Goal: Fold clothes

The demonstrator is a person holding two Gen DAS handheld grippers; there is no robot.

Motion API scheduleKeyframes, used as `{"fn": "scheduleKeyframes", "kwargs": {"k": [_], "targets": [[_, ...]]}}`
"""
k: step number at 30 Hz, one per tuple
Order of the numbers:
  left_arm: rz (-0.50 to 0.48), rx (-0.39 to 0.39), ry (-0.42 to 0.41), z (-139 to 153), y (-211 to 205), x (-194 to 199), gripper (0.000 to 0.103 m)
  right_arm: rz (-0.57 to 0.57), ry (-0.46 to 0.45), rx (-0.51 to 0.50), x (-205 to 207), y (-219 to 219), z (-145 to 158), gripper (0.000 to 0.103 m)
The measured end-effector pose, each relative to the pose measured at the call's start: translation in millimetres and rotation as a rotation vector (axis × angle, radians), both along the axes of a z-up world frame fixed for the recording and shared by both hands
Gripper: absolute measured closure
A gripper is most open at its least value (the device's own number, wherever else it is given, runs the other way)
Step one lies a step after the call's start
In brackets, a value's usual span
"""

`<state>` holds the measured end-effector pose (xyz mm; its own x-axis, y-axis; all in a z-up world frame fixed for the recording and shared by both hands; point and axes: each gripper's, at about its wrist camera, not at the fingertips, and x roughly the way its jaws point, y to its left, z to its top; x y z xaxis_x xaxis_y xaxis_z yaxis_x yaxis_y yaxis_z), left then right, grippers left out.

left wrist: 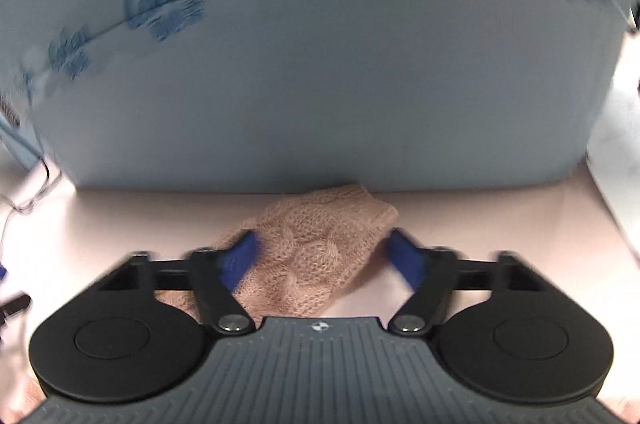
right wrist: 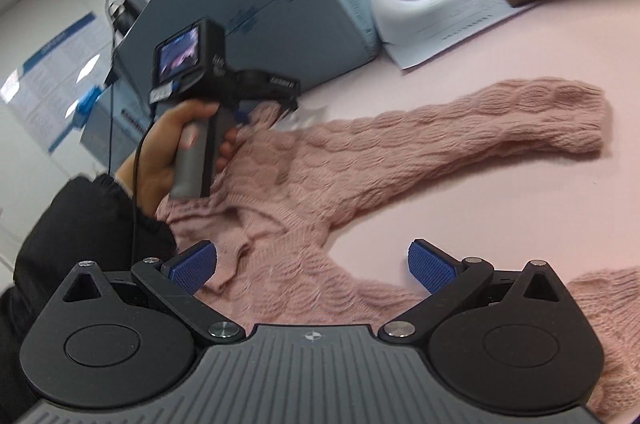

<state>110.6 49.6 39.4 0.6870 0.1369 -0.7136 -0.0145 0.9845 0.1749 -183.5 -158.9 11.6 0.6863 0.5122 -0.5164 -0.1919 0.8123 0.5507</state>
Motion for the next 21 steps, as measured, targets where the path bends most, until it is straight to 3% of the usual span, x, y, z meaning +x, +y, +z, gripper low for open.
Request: {"fn": "scheduleKeyframes", "kwargs": {"k": [2, 6, 12, 17, 21], "targets": [[0.021, -0.017, 0.009, 1.6, 6.7, 0.3, 0.092, 0.059, -0.023, -0.052, -3.8, 11.6, 0.9, 0.000], [0.024, -0.102, -0.007, 17.5, 26.7, -7.6, 0.096, 0.134, -0.070, -0.162, -11.0, 29.8, 3.0, 0.000], [-0.031, -0.142, -0.139, 68.8, 50.8, -51.7, 0.095, 0.200, -0.097, -0.183, -16.3, 36.6, 3.4, 0.000], [-0.062, -0.157, -0.217, 98.4, 67.7, -98.9, 0.095, 0.163, -0.089, -0.140, -14.9, 29.9, 3.9, 0.000], [-0.052, -0.145, -0.337, 111.4, 78.5, -148.0, 0.095, -0.013, -0.183, -0.174, -21.6, 20.1, 11.8, 0.000]]}}
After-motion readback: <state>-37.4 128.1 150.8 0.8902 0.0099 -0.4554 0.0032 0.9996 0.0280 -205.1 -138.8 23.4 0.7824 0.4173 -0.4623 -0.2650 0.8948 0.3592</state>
